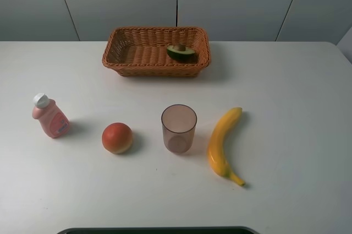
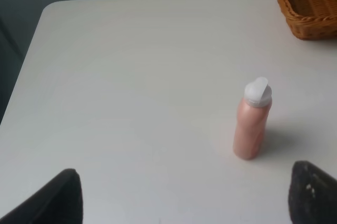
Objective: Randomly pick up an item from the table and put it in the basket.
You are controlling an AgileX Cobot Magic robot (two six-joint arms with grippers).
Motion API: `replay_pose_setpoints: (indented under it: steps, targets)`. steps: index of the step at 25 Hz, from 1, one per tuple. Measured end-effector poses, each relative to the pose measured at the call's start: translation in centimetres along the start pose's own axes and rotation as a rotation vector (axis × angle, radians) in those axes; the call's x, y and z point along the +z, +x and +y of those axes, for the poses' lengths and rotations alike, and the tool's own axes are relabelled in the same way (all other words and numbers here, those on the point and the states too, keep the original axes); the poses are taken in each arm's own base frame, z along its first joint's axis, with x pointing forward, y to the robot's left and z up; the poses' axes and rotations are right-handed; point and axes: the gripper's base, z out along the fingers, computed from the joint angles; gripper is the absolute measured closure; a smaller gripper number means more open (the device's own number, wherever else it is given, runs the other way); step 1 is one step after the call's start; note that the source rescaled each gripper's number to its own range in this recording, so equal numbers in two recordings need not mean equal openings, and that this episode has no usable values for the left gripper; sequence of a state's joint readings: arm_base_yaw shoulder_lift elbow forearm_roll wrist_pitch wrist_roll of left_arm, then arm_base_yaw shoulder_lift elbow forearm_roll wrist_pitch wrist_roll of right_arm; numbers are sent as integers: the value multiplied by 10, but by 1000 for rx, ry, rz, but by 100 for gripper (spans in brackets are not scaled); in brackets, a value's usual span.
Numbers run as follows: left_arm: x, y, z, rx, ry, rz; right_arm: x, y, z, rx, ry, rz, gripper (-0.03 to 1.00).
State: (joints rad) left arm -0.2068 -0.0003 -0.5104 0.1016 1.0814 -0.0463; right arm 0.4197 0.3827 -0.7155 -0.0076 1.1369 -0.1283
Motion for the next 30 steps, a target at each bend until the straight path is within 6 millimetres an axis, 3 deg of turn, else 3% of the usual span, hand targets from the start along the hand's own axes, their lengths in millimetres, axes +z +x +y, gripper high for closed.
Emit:
replay_pose_setpoints:
  steps: [4,8,14,23,30]
  targets:
    - [0,0,0,0,0,0,12,38,6,41,-5,-13,-3]
    - [0,0,0,0,0,0,9,57,9,67,-11,-96,-3]
    - [0,0,0,0,0,0,-4,67,11,84,-1,-213,-3]
    - [0,0,0,0,0,0,-5,68,11,108,2,-222,-3]
    - [0,0,0,0,0,0,-5,68,13,253,205,-206,-3]
